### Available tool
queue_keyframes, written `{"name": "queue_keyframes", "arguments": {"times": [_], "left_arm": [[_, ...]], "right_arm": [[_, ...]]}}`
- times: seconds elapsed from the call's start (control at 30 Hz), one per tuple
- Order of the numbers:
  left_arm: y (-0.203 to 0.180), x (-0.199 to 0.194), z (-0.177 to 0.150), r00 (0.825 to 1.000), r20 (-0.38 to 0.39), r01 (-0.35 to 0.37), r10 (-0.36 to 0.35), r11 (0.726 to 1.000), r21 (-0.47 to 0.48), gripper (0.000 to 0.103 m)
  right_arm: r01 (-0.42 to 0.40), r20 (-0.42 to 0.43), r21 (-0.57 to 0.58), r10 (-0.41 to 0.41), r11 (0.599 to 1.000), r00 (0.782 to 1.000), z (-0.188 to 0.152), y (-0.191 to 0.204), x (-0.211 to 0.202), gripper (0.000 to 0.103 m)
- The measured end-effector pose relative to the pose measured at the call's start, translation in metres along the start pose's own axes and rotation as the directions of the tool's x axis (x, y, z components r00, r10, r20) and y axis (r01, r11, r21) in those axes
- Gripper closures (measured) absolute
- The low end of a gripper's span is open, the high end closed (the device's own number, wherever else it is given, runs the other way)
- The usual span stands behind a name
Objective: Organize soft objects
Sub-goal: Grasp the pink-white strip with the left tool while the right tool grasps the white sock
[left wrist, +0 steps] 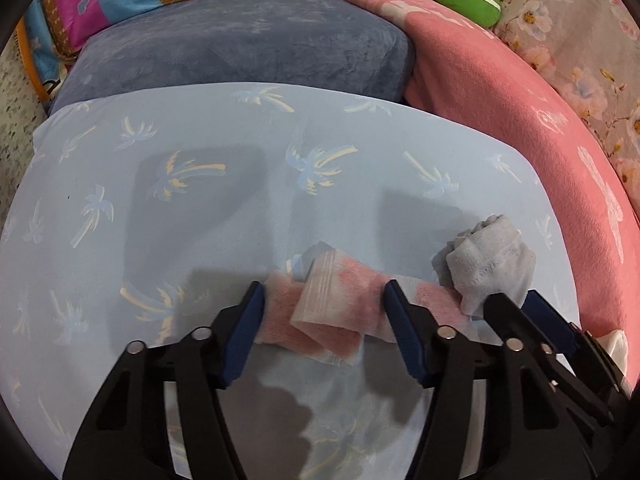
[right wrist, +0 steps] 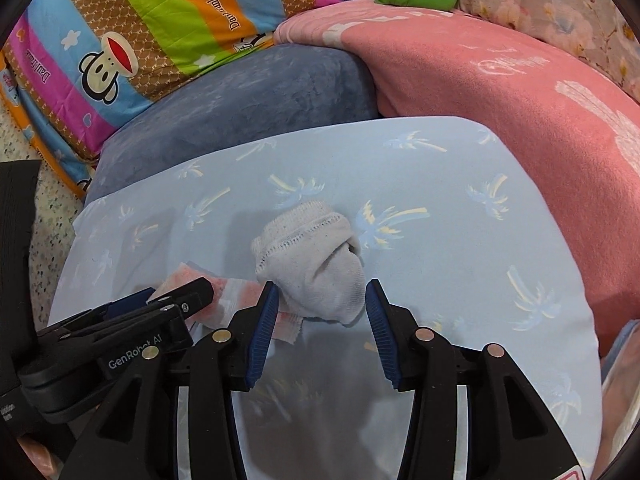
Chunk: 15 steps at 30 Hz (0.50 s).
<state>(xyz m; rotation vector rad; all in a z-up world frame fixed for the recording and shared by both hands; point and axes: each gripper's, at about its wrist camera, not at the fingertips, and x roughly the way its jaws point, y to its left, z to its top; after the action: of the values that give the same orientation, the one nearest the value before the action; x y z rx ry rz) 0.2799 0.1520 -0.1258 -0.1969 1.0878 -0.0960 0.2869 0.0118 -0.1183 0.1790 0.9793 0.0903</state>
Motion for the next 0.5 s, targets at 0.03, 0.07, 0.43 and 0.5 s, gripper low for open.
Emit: {"name": "queue_keyframes", "arguments": {"times": [0.03, 0.07, 0.43, 0.5], "left_arm": [[0.0, 0.0, 0.0, 1.0, 0.001, 0.007, -0.007, 1.0, 0.001, 0.054], [0.0, -0.001, 0.0, 1.0, 0.0, 0.015, -0.015, 1.0, 0.002, 0.061], [-0.015, -0.017, -0.013, 0.999, 0.007, 0.041, -0.042, 0.998, 0.05, 0.081], [-0.02, -0.021, -0.017, 0.999, 0.005, 0.045, -0.046, 0.997, 0.061, 0.081]], "right_arm": [[-0.01, -0.009, 0.01, 0.01, 1.0, 1.0, -0.001, -0.001, 0.003, 0.062], [-0.014, -0.016, 0.018, 0.015, 1.0, 1.0, -0.001, -0.001, 0.005, 0.069], [-0.018, -0.029, 0.036, 0.019, 0.999, 0.999, -0.024, -0.009, -0.017, 0.09], [-0.015, -0.029, 0.042, 0.017, 0.999, 0.999, -0.03, -0.013, -0.025, 0.09]]}}
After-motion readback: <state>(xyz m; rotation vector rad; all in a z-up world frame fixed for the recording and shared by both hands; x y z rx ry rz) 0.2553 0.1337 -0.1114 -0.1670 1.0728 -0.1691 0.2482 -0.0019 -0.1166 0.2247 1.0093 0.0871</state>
